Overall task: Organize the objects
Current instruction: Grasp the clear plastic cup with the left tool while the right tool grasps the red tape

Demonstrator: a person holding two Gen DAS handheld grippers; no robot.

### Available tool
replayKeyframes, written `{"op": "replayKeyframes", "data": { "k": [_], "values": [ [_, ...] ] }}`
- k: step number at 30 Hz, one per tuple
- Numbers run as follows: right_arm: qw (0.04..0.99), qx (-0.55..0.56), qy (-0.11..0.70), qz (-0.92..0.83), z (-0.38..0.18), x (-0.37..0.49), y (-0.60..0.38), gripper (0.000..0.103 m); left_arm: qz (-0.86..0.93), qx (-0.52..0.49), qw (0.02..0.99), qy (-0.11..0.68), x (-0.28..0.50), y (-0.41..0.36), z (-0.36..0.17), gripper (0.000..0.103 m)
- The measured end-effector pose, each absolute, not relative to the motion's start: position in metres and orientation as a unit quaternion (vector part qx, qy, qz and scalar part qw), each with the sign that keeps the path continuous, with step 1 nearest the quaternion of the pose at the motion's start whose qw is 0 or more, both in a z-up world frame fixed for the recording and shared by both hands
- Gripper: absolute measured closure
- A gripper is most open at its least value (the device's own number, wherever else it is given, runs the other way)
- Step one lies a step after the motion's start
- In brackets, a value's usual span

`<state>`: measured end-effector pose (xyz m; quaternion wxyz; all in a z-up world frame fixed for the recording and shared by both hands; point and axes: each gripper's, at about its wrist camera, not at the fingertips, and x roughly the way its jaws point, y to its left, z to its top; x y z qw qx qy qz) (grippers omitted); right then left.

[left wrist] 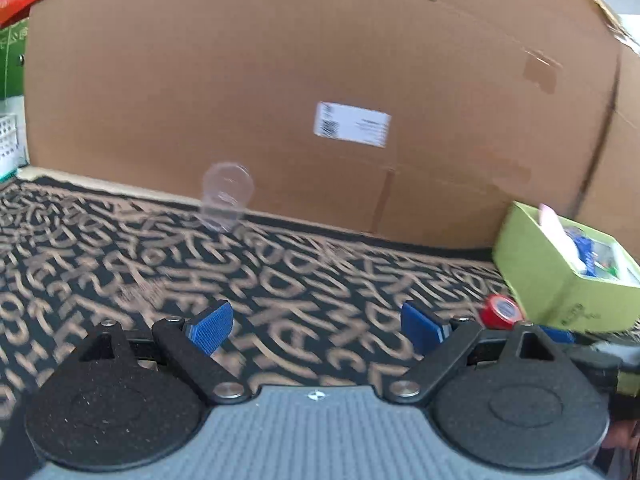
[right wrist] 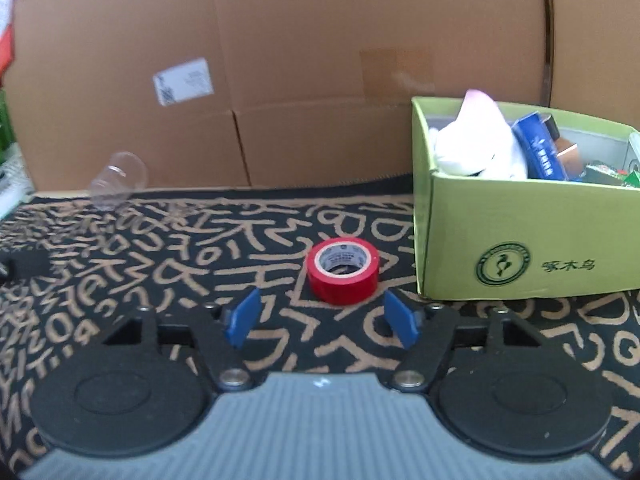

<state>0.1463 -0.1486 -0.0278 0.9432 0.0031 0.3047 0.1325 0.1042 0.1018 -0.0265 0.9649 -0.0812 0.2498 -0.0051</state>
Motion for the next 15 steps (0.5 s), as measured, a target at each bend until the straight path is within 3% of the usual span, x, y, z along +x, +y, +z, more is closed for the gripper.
{"op": "replayKeyframes", "data": {
  "k": [4,6,8,11,14,15],
  "values": [
    [0.942,0.001,0.317,0.113,-0.033,0.161,-0.14,0.044,0.03,-0.063,0.97,0.233,0.137,0.122,-0.018,0.009],
    [0.943,-0.006,0.315,0.105,-0.033,0.164,-0.137,0.075,0.042,-0.056,0.971,0.23,0.161,0.131,-0.016,0.009],
    [0.942,0.0,0.313,0.125,-0.032,0.162,-0.138,0.08,0.057,-0.056,0.969,0.233,0.189,0.14,-0.015,0.009],
    [0.945,-0.013,0.309,0.111,-0.033,0.158,-0.135,0.077,0.086,-0.055,0.964,0.244,0.231,0.149,-0.019,0.009],
    [0.944,-0.013,0.308,0.114,-0.033,0.161,-0.131,0.05,0.113,-0.059,0.956,0.264,0.264,0.157,-0.026,0.009],
    [0.946,-0.021,0.304,0.111,-0.033,0.162,-0.127,0.049,0.118,-0.062,0.953,0.272,0.272,0.159,-0.029,0.009]
  ]
}}
